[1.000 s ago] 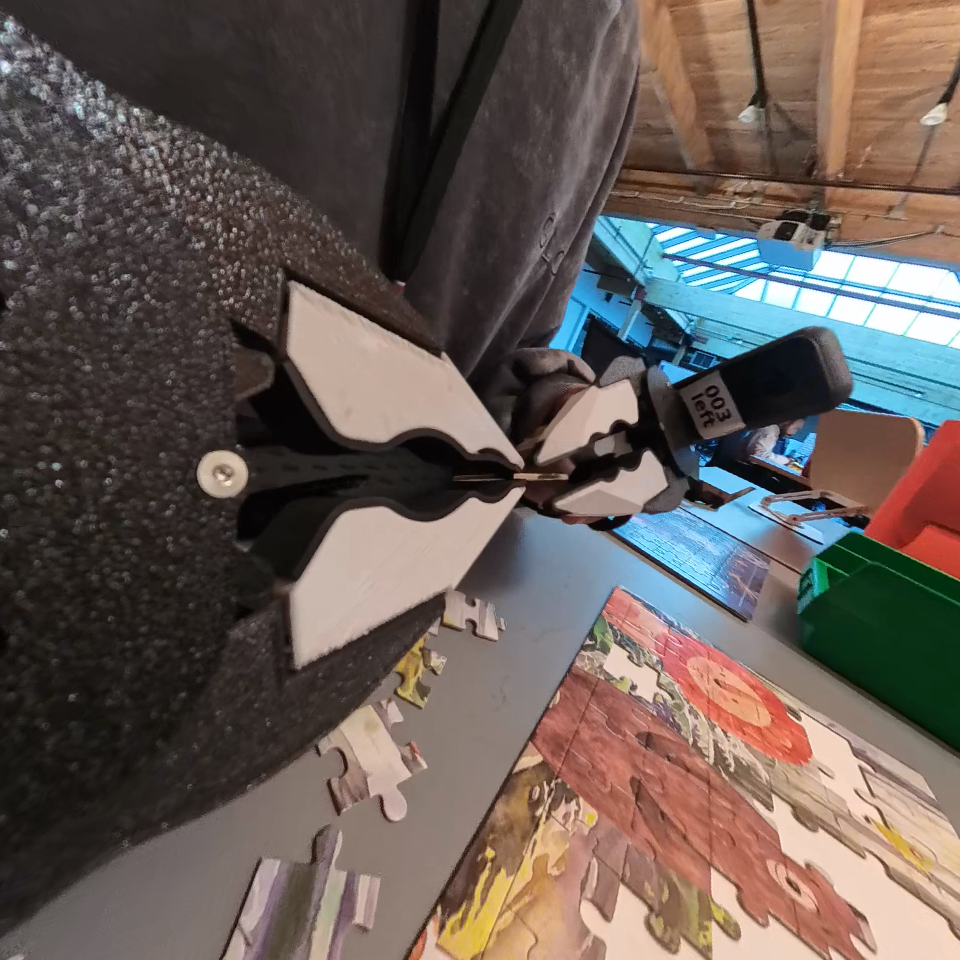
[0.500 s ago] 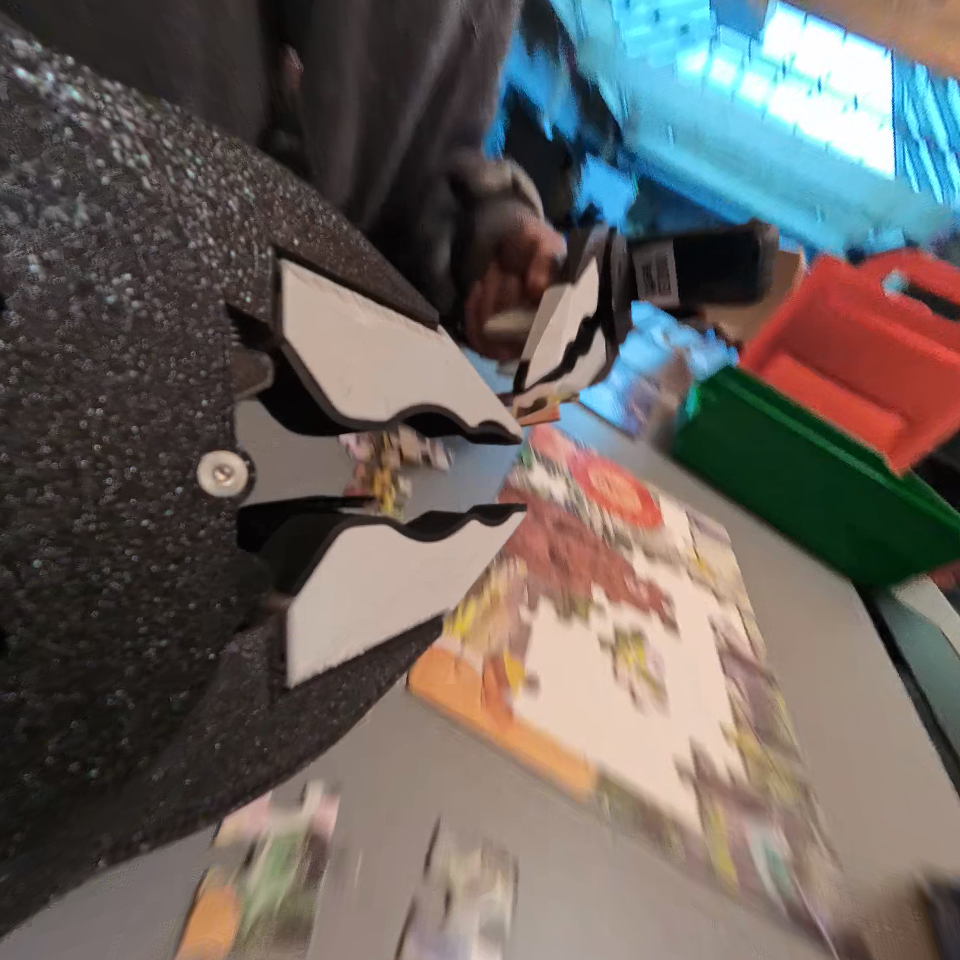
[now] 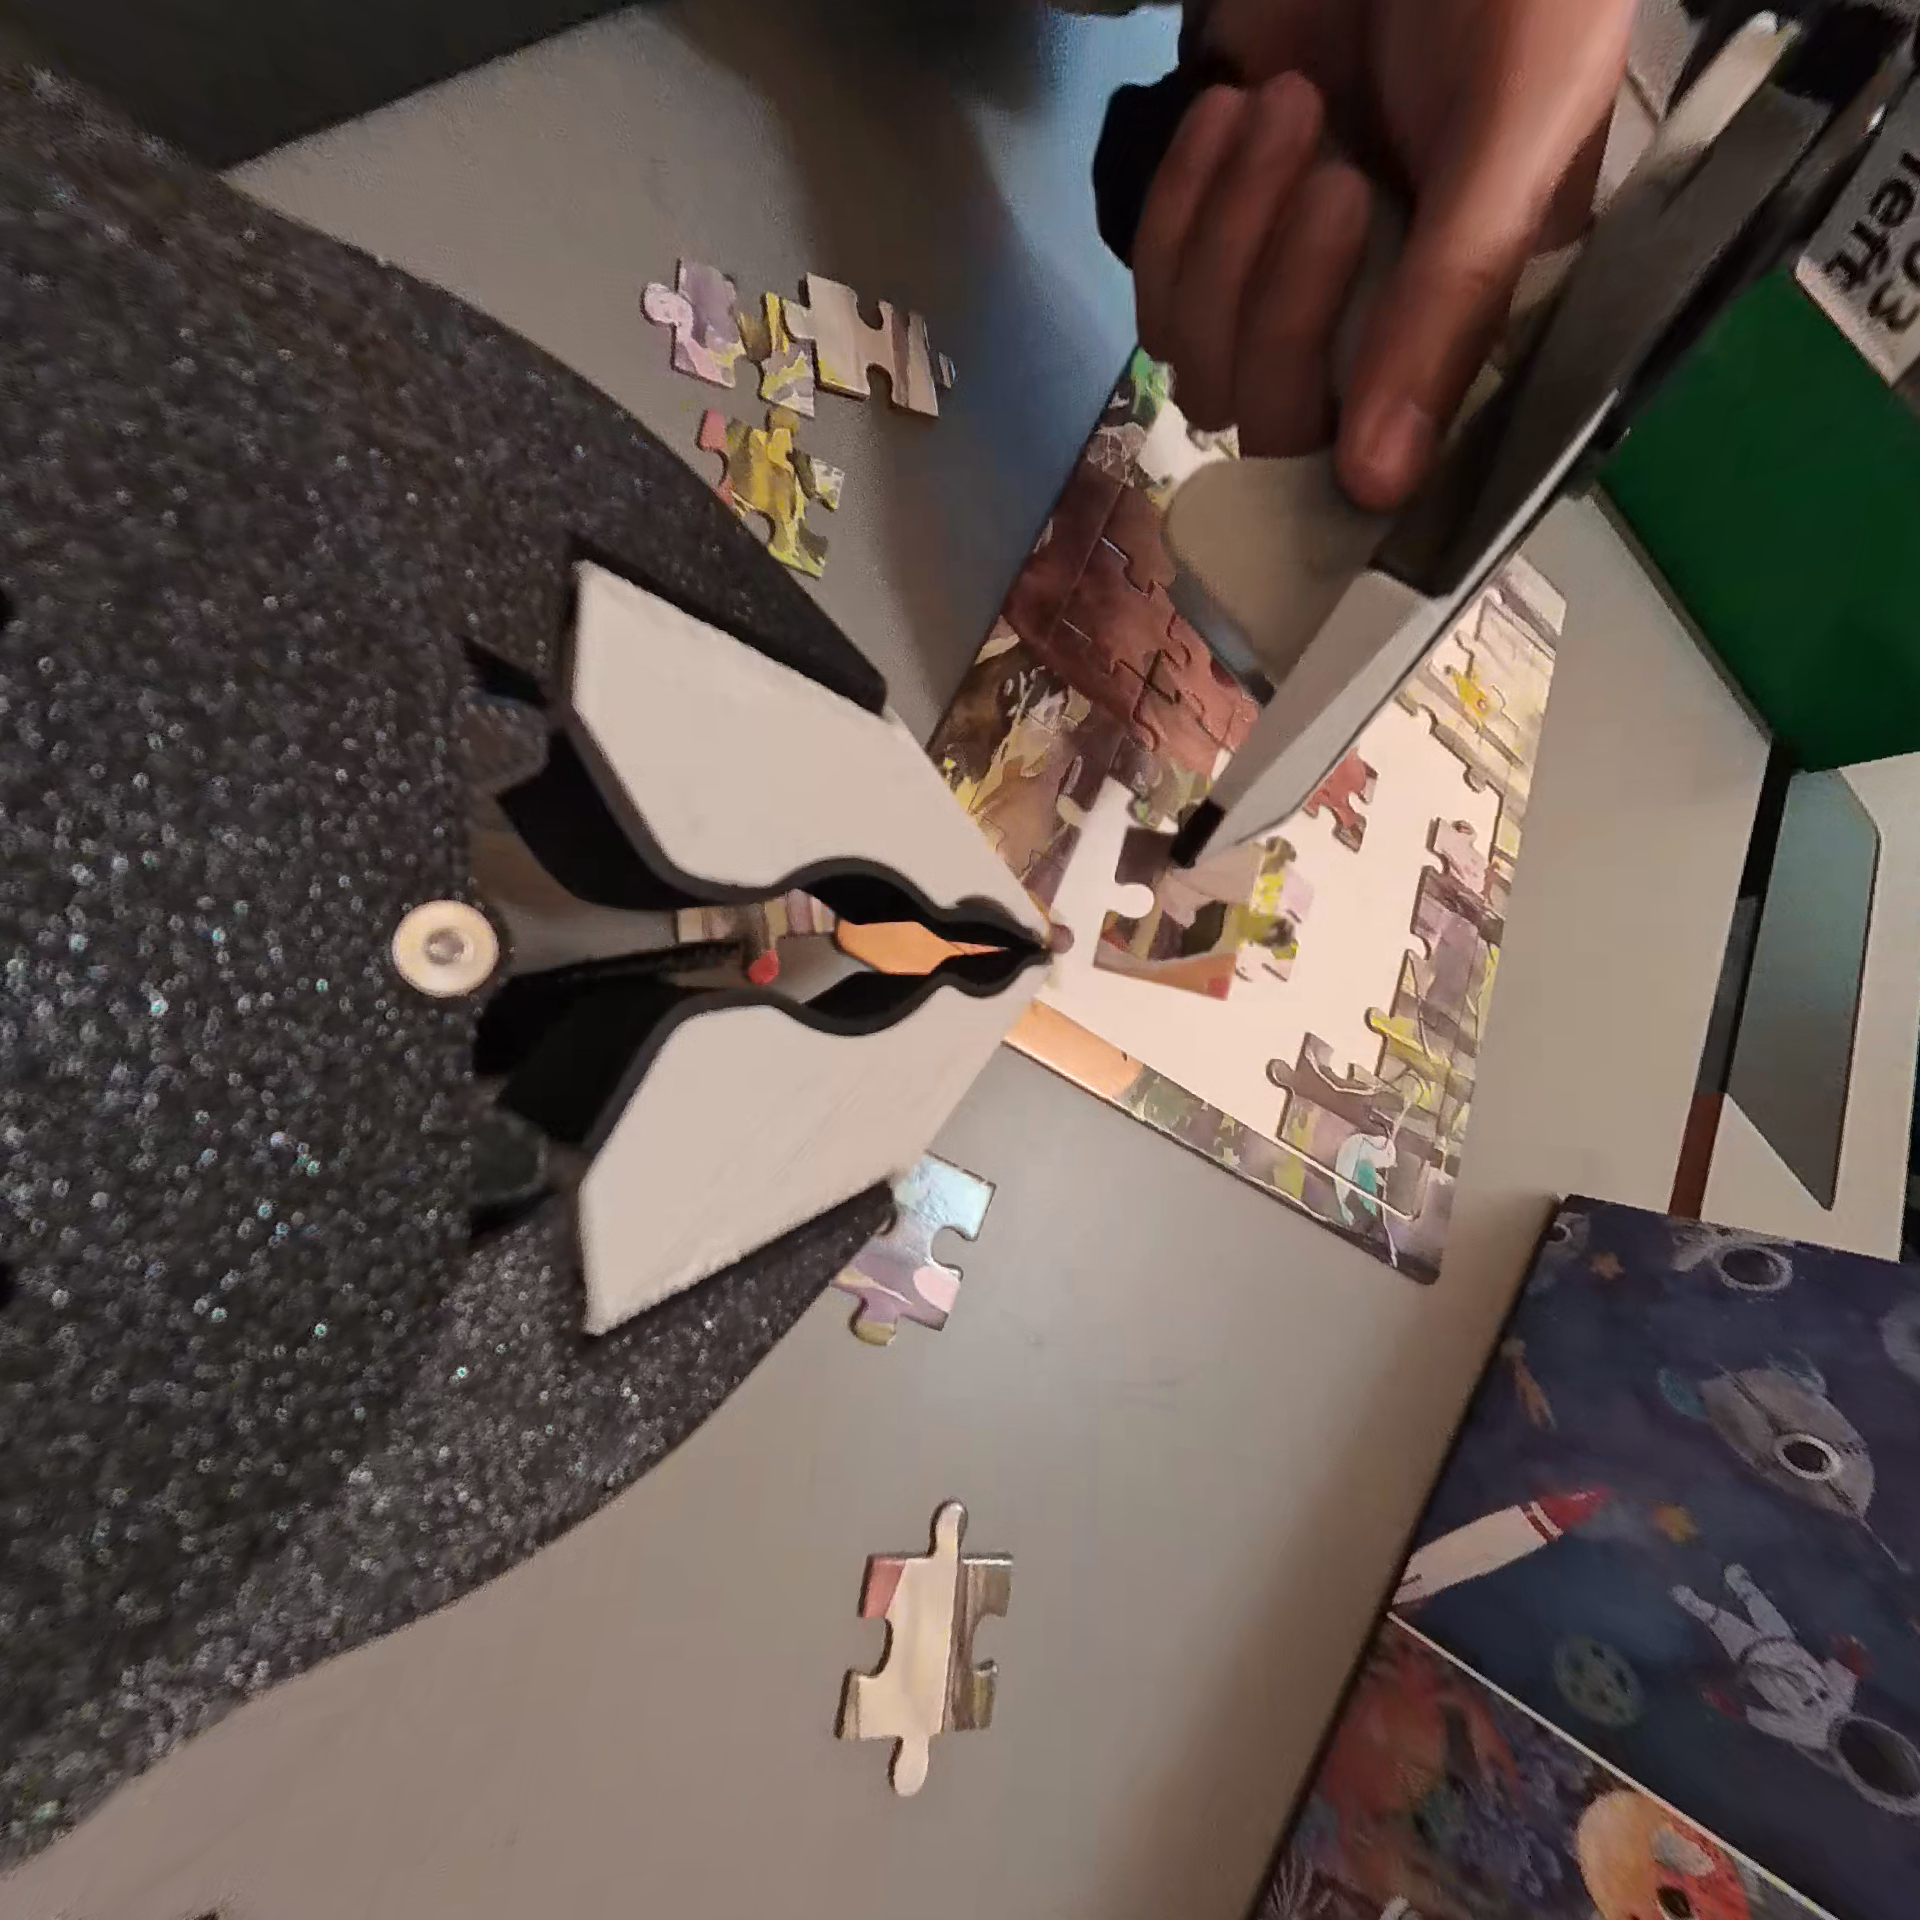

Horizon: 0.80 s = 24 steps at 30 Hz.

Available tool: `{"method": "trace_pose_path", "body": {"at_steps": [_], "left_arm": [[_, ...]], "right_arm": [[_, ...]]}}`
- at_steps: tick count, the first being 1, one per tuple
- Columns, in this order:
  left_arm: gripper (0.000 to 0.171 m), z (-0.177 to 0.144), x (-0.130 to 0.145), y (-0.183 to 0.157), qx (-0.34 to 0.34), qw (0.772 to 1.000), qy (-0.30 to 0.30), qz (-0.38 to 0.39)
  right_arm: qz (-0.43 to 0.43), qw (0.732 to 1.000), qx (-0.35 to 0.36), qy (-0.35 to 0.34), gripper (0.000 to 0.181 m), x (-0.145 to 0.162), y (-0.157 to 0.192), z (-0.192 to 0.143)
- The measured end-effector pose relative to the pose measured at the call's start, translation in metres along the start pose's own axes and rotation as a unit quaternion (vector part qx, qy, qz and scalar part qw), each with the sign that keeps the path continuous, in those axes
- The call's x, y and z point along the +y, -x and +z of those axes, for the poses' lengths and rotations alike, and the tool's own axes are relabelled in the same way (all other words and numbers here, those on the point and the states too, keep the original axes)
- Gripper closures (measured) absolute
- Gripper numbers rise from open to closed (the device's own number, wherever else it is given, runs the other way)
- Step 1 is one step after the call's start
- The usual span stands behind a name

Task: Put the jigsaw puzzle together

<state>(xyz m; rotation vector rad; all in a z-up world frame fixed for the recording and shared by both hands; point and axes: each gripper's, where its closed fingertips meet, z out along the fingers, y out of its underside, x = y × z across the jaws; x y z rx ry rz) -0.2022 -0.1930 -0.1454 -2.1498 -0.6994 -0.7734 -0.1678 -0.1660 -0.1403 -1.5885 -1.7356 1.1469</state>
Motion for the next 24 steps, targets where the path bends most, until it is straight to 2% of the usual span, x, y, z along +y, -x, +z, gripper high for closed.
{"method": "trace_pose_path", "body": {"at_steps": [3, 16, 24], "left_arm": [[0.170, 0.003, -0.003, 0.007, -0.010, 1.000, 0.012, 0.000], [0.171, 0.013, 0.003, 0.012, 0.024, 0.996, 0.081, -0.004], [0.171, -0.003, 0.006, 0.019, 0.026, 0.996, 0.089, 0.005]], "right_arm": [[0.005, 1.000, -0.009, -0.010, 0.181, -0.004, 0.001, -0.002], [0.019, 1.000, -0.024, 0.000, 0.181, 0.000, 0.003, 0.002], [0.020, 0.999, -0.025, 0.008, 0.181, 0.003, 0.003, 0.006]]}}
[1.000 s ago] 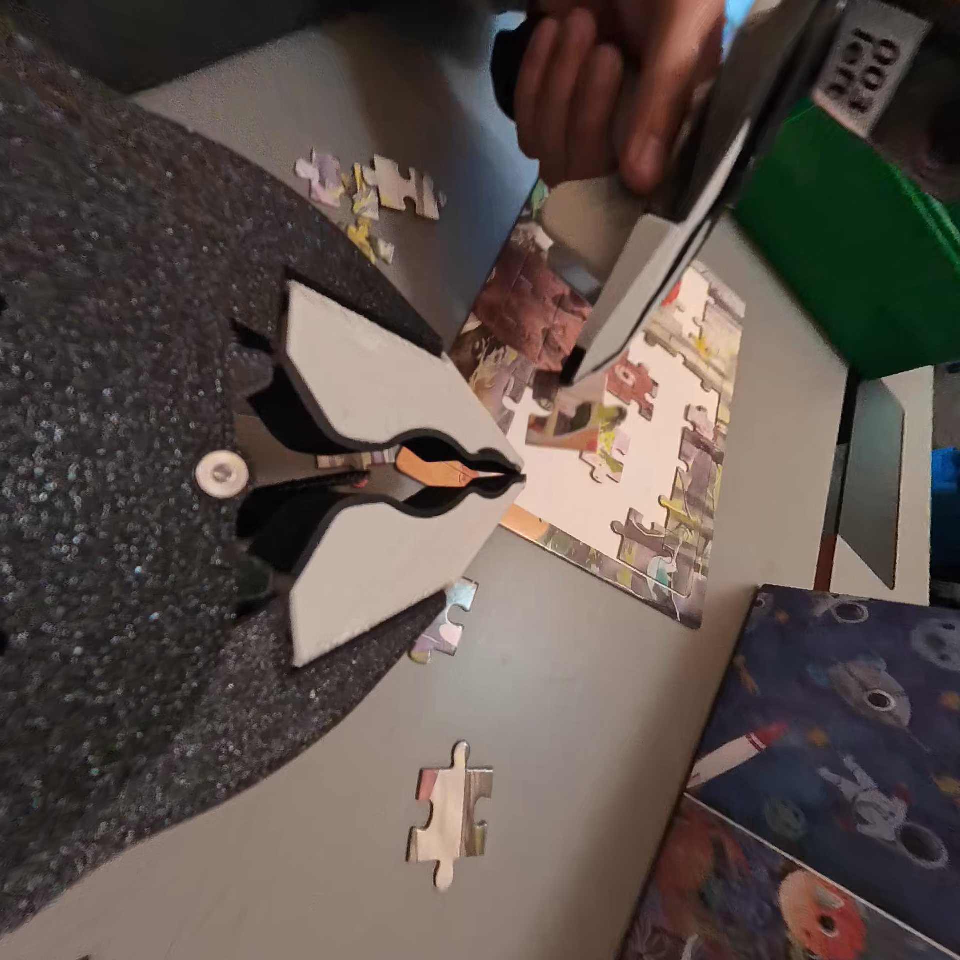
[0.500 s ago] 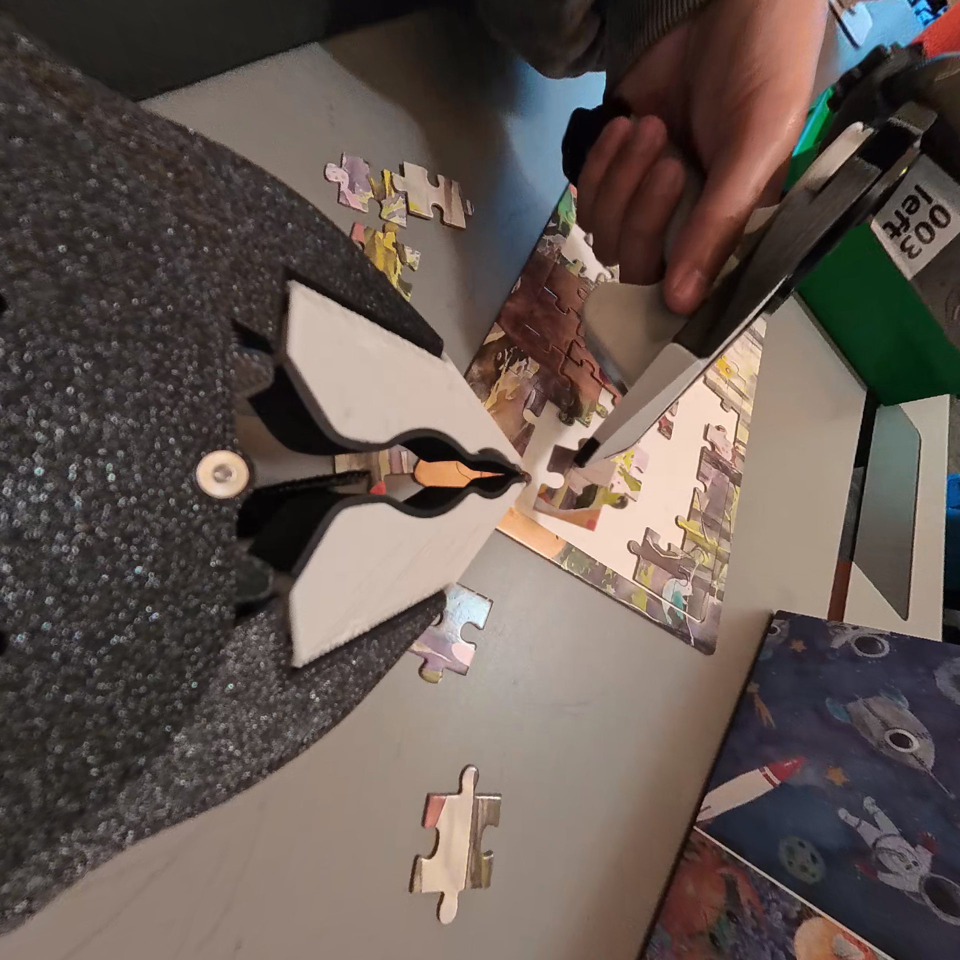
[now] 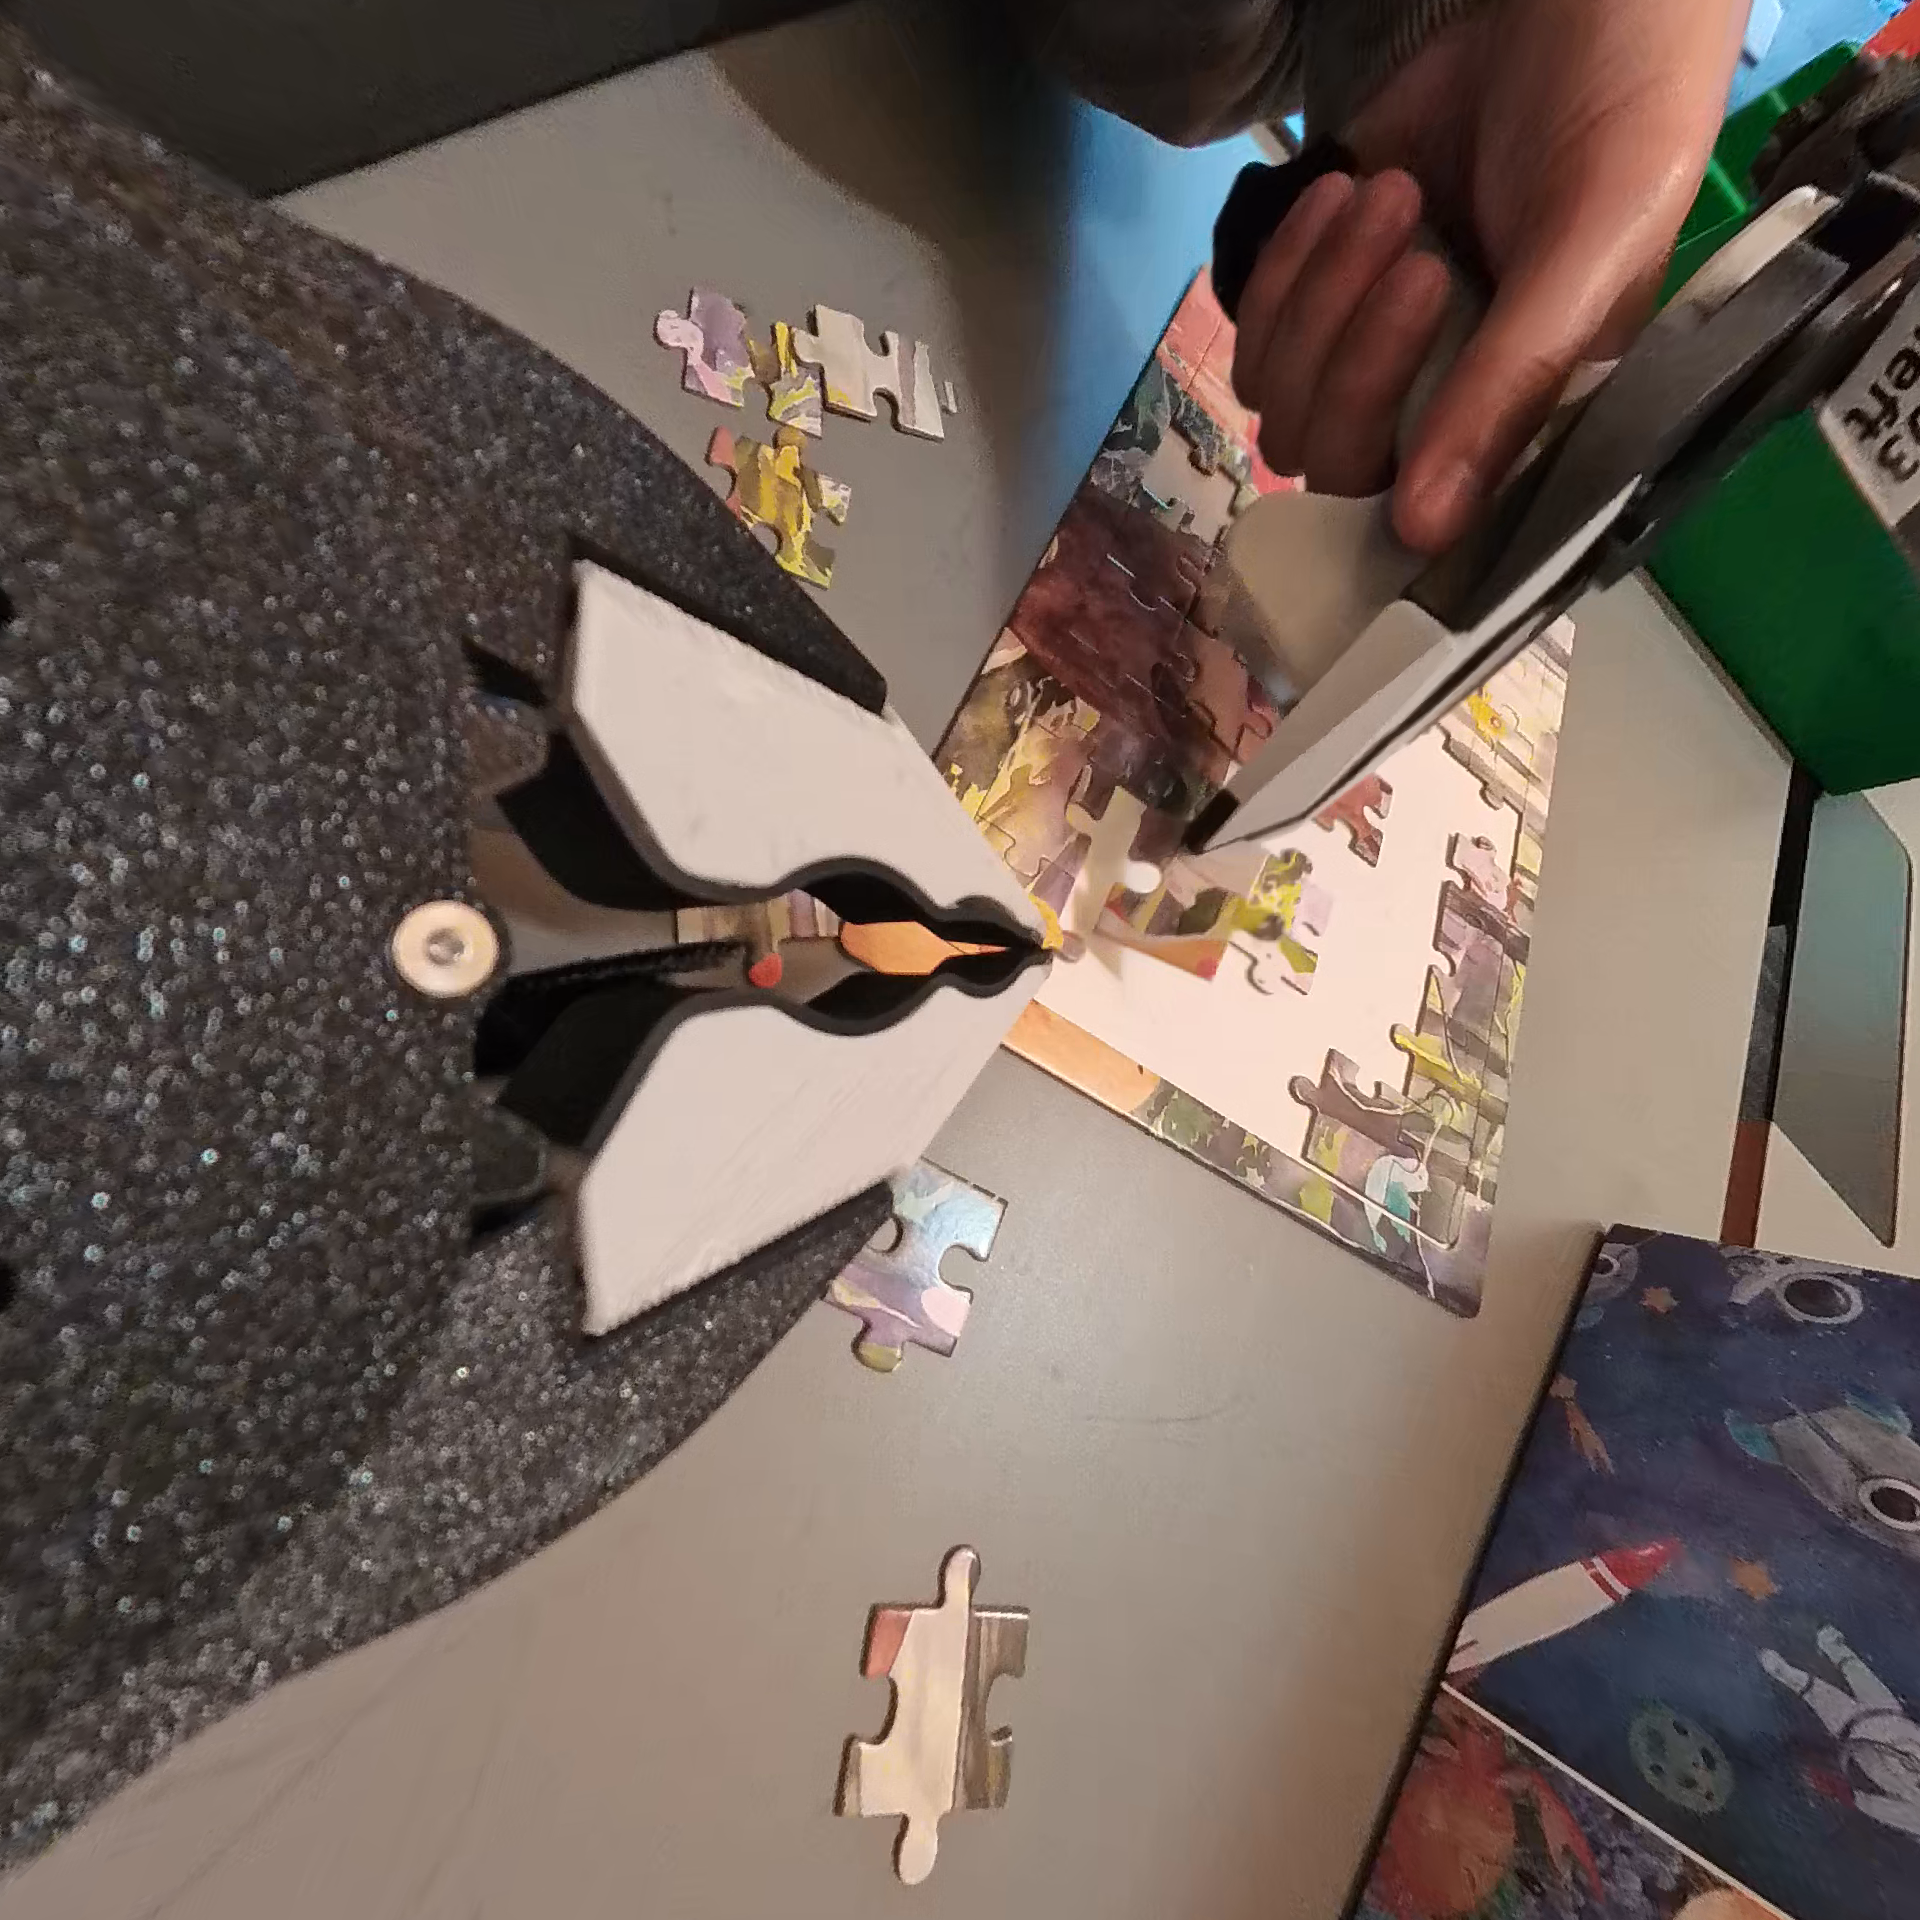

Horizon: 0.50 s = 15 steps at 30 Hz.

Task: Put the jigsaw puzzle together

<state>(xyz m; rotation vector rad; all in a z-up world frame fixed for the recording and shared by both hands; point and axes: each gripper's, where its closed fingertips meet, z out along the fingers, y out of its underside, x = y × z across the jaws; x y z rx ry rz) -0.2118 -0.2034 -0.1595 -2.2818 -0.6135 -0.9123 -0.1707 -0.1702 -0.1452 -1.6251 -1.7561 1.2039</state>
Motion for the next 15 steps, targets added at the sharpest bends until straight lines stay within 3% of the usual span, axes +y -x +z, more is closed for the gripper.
{"method": "trace_pose_path", "body": {"at_steps": [15], "left_arm": [[0.170, -0.005, 0.013, 0.001, 0.008, 1.000, 0.016, 0.006]], "right_arm": [[-0.025, 1.000, 0.001, 0.013, 0.181, 0.004, 0.005, 0.004]]}}
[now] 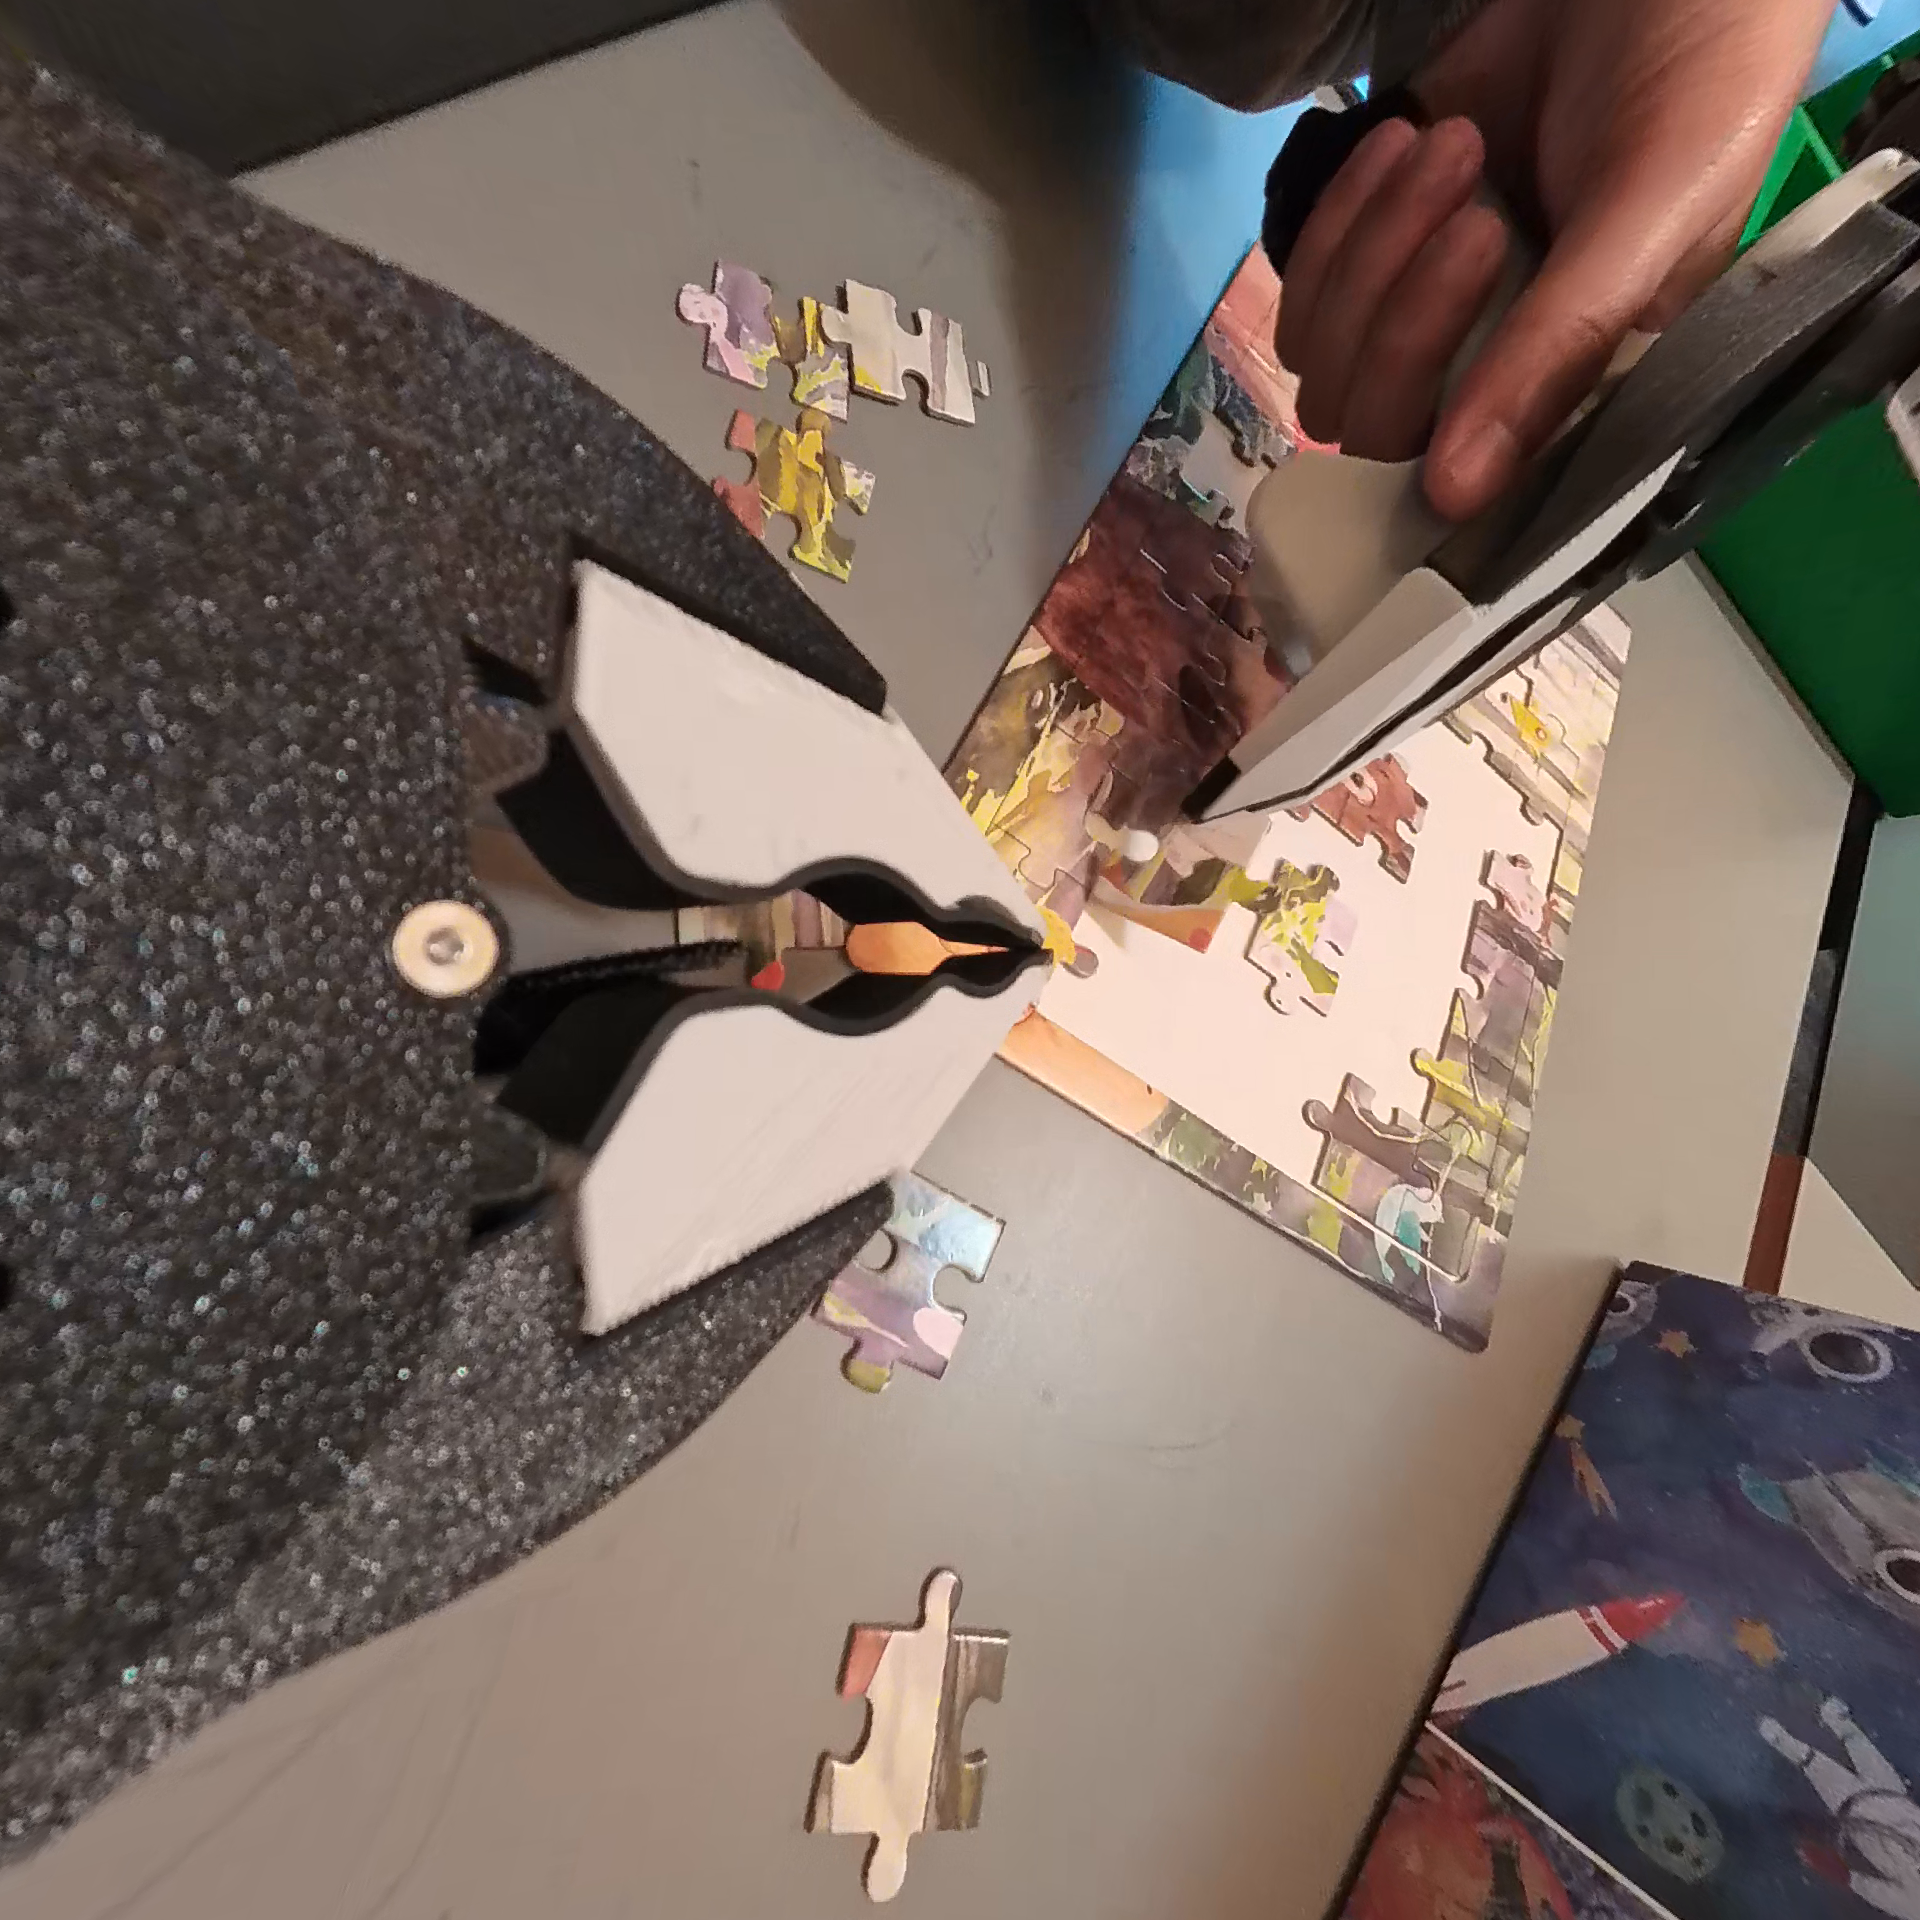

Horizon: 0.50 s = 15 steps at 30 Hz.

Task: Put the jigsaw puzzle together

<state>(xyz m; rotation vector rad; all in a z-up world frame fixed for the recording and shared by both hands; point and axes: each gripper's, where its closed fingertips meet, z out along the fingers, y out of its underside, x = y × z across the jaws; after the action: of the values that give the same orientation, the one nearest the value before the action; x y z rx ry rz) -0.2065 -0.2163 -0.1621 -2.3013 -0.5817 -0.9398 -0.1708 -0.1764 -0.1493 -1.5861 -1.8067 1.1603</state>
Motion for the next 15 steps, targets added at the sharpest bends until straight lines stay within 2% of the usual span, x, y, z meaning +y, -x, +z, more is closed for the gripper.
{"method": "trace_pose_path", "body": {"at_steps": [7, 15], "left_arm": [[0.170, 0.001, -0.010, 0.005, -0.009, 1.000, -0.026, -0.007], [0.170, 0.004, -0.014, 0.005, -0.011, 1.000, -0.021, -0.001]], "right_arm": [[-0.004, 1.000, -0.001, 0.001, 0.181, 0.000, 0.001, 0.000], [-0.003, 1.000, 0.002, -0.005, 0.181, -0.002, -0.001, -0.002]]}}
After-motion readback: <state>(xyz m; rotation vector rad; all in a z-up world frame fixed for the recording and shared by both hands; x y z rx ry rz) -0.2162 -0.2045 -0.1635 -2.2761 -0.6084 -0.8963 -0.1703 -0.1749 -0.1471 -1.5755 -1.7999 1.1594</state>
